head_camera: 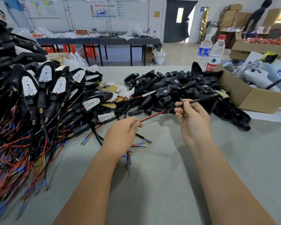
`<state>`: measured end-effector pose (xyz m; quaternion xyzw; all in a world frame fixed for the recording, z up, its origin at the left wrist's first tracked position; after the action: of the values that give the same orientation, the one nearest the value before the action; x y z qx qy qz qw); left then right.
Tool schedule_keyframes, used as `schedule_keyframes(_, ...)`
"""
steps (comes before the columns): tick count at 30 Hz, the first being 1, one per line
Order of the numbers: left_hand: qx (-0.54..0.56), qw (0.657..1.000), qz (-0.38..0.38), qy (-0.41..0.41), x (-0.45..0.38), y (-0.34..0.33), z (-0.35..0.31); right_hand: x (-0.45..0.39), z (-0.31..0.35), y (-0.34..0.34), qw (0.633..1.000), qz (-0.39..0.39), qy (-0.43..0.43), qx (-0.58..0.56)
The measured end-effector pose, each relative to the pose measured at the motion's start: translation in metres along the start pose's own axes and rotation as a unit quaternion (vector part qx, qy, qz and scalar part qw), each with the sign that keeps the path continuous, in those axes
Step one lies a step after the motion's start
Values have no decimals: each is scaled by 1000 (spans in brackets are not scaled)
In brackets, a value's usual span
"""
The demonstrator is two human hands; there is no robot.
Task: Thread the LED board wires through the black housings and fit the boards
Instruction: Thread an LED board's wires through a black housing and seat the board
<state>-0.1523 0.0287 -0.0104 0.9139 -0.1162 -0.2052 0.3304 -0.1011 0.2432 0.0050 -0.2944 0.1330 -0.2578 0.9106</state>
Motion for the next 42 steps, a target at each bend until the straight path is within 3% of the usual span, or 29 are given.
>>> schedule_keyframes(3,7,999,-32,25,2,5,4,1,4,-3,999,-1,30,19)
schedule_keyframes(8,2,998,-59,-9,2,7,-6,-4,20,21,981,-102,97,134)
schedule_keyframes(13,4,1000,-16,-24,4,-9,-13,-18,21,23,971,-19,95,220)
schedule_keyframes(15,-3,1000,-9,-28,3,-11,-12,-25,19,18,913,-13,112,392)
schedule_keyframes(17,4,1000,-8,-27,3,-10,-13,-28,4,17,792,-9,99,602)
schedule_keyframes(19,10,1000,-9,-22,2,-9,-13,-29,-5,19,705,-13,103,701)
schedule_keyframes(20,12,1000,-10,-18,2,-9,-12,-29,-5,20,691,-24,121,712)
schedule_keyframes(23,16,1000,-15,-15,3,-9,-12,-27,1,25,721,-58,144,676)
schedule_keyframes(28,38,999,-33,-19,6,-6,-16,-24,12,28,824,-96,122,545)
schedule_keyframes(31,46,995,-71,-62,6,1,-25,-16,3,12,871,-26,89,483)
schedule_keyframes(33,48,992,-88,-79,5,4,-28,-7,-20,-4,845,60,53,529)
schedule_keyframes(35,49,992,-88,-80,5,3,-27,1,-23,-17,762,77,109,633)
schedule_keyframes(36,48,992,-85,-77,5,2,-26,6,-17,-24,755,69,143,636)
schedule_keyframes(39,57,993,-79,-67,6,0,-26,20,-3,-37,854,90,160,486)
schedule_keyframes(41,65,993,-71,-70,7,-1,-28,28,-14,-44,915,130,79,375)
schedule_keyframes(42,67,993,-65,-68,7,-2,-28,31,-21,-48,925,149,46,347)
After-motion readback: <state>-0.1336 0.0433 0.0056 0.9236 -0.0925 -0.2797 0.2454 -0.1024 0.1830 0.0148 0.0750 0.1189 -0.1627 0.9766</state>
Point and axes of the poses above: each hand's wrist, its own x-axis away from the middle knuckle, its own y-axis out of the back of the hand, z = x × y, the point moved 8 cm from there along -x, towards the middle knuckle, and after that the axes turned 3 degrees about -y, right-handed, at the moved point
